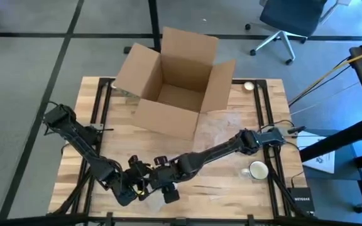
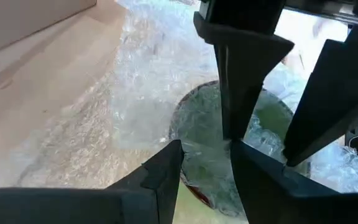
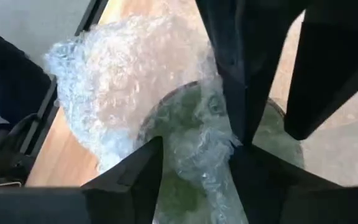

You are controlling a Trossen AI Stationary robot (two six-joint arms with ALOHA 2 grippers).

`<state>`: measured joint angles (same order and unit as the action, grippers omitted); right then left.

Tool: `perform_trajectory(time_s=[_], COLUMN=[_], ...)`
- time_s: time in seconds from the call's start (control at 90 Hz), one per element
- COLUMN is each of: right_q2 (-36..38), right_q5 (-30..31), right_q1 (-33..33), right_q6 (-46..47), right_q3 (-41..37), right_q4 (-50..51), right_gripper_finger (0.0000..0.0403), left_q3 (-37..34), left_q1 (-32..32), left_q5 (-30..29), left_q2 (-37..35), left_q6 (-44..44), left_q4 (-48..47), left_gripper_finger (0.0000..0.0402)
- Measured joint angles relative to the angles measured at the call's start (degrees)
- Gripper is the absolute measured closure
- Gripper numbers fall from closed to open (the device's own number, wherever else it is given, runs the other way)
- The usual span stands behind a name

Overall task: Wrap mug
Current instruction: Wrap the green mug with bubble wrap

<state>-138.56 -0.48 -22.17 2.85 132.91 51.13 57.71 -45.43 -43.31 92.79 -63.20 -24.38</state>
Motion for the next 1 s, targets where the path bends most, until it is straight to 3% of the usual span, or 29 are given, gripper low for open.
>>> perform_trajectory(time_s=[0.456, 0.6, 0.822, 1.0], right_q2=[2.46, 2.62, 2.54, 2.64], right_q5=[1.95, 2.93, 2.54, 2.43], right_q1=[1.22, 1.25, 1.20, 1.10], right_q6=[-0.49, -0.48, 0.35, 1.72], right_q3=[2.07, 1.32, -8.57, -9.94], right_q4=[6.83, 3.48, -5.77, -6.59], right_gripper_finger=[0.0237, 0.0237, 0.0237, 0.0251], left_q3=[-0.03, -0.07, 0.03, 0.92], left_q1=[-0.22, -0.26, -0.34, -0.73], left_q5=[-0.13, 0.02, 0.65, 1.85], left_q2=[0.14, 0.15, 0.19, -0.37], left_q6=[-1.01, -0.65, 0.43, 2.50], left_q4=[-0.14, -0.22, 0.31, -0.57], left_gripper_finger=[0.0277, 0.0277, 0.0277, 0.0277])
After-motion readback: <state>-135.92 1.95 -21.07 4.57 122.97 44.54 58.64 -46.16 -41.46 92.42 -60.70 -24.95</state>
